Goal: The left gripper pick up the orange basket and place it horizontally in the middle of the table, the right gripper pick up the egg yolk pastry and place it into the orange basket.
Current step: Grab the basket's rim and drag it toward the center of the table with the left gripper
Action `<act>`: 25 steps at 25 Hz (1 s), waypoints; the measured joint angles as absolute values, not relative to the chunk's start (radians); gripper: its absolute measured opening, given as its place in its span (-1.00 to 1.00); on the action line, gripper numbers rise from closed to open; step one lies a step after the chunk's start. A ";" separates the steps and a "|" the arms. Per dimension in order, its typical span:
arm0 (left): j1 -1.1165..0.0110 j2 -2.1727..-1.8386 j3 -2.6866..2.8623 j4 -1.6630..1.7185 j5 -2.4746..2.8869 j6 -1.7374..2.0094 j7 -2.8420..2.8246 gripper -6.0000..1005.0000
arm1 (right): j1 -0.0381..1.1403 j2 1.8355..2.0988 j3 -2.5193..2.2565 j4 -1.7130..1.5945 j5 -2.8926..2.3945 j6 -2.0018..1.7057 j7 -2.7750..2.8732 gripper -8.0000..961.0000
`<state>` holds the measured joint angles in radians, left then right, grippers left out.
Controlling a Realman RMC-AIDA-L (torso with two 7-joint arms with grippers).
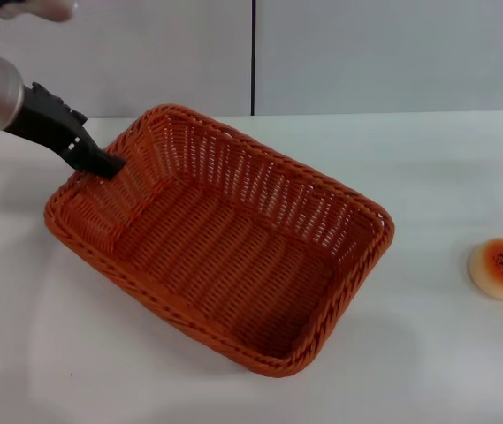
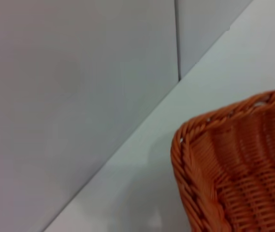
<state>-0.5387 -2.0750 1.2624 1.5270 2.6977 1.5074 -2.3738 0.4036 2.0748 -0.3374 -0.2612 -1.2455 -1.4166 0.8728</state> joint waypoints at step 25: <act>-0.660 -2.077 1.302 1.252 2.768 1.469 -2.407 0.35 | 0.397 2.075 -0.340 -0.222 -1.245 -1.402 0.861 0.30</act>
<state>-0.6602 -2.0769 1.3024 1.2522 2.7679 1.4691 -2.4071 0.3974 2.0755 -0.3403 -0.2224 -1.2455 -1.4021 0.8611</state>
